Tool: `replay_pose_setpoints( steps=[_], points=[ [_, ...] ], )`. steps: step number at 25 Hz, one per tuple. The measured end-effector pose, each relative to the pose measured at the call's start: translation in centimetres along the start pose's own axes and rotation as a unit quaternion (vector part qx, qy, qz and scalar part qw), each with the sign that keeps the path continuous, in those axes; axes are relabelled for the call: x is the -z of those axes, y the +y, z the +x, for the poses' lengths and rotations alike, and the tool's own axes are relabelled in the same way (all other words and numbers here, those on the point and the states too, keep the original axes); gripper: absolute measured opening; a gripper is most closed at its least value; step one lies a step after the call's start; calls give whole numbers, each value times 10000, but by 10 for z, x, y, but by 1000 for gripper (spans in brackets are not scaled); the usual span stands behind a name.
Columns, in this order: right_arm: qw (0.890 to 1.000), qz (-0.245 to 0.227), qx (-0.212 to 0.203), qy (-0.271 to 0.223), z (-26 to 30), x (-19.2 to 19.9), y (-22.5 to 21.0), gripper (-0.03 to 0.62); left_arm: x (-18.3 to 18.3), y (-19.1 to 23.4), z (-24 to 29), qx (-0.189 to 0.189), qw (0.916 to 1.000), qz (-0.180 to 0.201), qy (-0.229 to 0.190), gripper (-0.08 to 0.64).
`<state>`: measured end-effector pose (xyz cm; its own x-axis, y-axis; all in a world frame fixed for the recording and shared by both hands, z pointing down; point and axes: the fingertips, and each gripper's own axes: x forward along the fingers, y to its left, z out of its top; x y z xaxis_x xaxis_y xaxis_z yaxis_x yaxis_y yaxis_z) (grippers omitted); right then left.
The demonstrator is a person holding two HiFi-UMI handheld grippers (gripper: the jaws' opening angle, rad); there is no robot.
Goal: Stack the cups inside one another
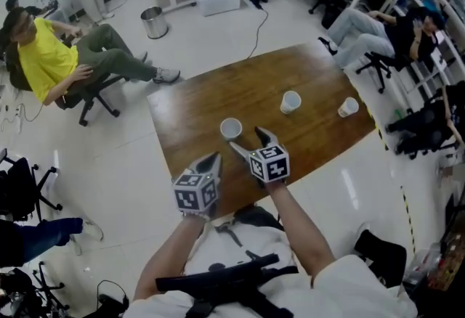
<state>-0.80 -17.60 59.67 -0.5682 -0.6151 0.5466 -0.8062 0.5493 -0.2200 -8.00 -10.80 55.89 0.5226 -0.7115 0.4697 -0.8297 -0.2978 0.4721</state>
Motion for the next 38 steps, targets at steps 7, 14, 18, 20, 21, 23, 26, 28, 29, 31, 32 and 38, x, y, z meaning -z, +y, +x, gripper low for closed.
replay_pose_setpoints(
  steps=[7, 14, 18, 20, 21, 23, 26, 28, 29, 31, 32, 38],
  points=[
    [9973, -475, -226, 507, 55, 13, -2, 451, 0, 17, 7, -375, 9991, -190, -52, -12],
    [9921, -984, -187, 756, 83, 19, -2, 451, 4, 33, 1, -646, 9971, -386, -120, -11],
    [9902, -1100, -185, 843, 94, 23, -5, 451, 8, 37, 4, -736, 9963, -443, -101, -11],
    [9891, -1136, -194, 917, 97, 27, -6, 441, 8, 37, 5, -758, 9960, -455, -96, -11],
    [9886, -1146, -218, 949, 99, 29, -4, 431, 8, 37, 5, -763, 9960, -455, -97, -11],
    [9875, -1155, -225, 1049, 101, 35, -3, 419, 8, 36, 4, -771, 9959, -451, -102, -11],
    [9862, -1227, -137, 1102, 103, 38, -7, 394, 7, 35, 5, -766, 9960, -439, -108, -11],
    [9862, -1244, -135, 1079, 103, 38, -7, 391, 8, 34, 6, -759, 9962, -417, -96, -12],
    [9866, -1251, -152, 1031, 101, 35, -6, 391, 8, 34, 7, -753, 9963, -406, -89, -11],
    [9879, -1278, -147, 865, 97, 24, -4, 390, 8, 33, 9, -721, 9966, -381, -80, -11],
    [9886, -1259, -123, 822, 95, 21, -7, 390, 8, 32, 10, -697, 9969, -363, -73, -11],
    [9932, -963, 52, 654, 76, 13, -29, 388, 1, 20, 23, -498, 9985, -211, -19, -12]
  ],
)
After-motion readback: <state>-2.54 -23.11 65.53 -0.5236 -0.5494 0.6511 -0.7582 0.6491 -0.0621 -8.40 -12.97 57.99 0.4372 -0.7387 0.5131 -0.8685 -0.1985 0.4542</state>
